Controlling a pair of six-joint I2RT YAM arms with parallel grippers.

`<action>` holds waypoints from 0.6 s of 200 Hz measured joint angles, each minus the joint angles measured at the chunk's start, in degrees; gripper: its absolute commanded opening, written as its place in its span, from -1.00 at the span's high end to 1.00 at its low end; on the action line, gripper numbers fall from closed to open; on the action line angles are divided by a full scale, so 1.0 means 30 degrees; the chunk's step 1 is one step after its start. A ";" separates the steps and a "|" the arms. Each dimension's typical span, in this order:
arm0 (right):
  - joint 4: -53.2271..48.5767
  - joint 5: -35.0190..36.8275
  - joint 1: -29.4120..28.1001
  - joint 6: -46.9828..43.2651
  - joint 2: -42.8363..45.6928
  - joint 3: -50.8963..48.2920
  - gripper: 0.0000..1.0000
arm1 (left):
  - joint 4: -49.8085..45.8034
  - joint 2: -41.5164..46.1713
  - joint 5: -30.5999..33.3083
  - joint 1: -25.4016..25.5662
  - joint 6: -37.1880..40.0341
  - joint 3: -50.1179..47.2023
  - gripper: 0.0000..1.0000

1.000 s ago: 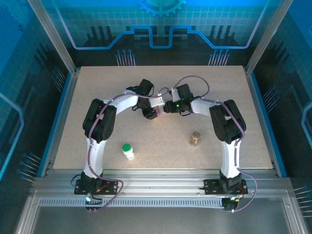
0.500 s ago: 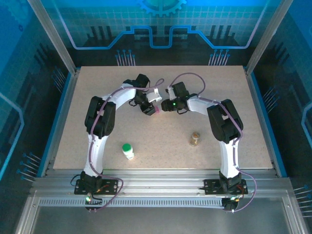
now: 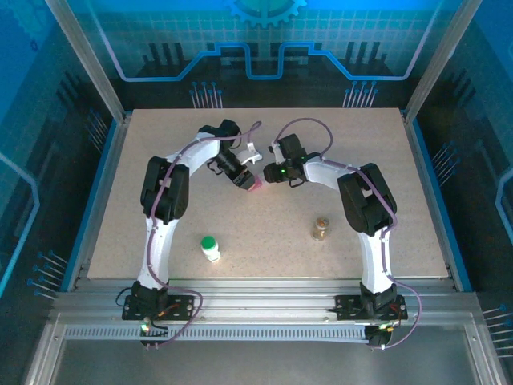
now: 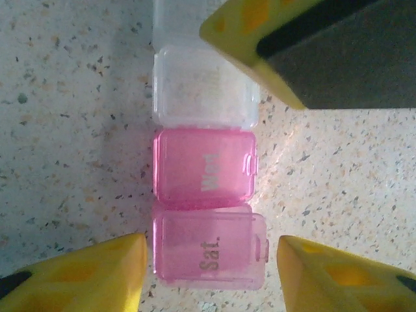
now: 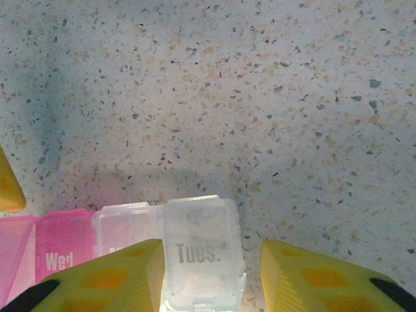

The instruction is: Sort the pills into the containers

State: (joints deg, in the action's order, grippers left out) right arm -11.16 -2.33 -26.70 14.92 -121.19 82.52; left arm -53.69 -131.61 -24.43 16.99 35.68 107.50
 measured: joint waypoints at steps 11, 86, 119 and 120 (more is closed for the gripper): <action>0.0007 0.0000 0.0000 0.0000 -0.0007 0.0000 0.13 | 0.0138 0.0015 0.0029 -0.0102 -0.0087 -0.0160 -0.14; 0.0095 0.0000 0.0007 -0.0138 -0.0044 0.0022 0.14 | 0.2652 0.0444 0.1260 -0.1042 -0.2601 -0.1290 -0.28; 0.0087 0.0000 0.0007 -0.0357 -0.0044 0.0036 0.13 | 0.4218 0.0940 0.1559 -0.1035 -0.3497 -0.1902 -0.34; 0.0087 0.0000 0.0007 -0.0357 -0.0044 0.0036 0.13 | 0.4255 0.0947 0.1559 -0.1035 -0.3519 -0.1909 -0.34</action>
State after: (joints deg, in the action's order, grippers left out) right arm -10.90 -2.33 -26.68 13.85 -121.32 82.63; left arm -40.93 -128.77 -19.75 13.89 25.12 101.78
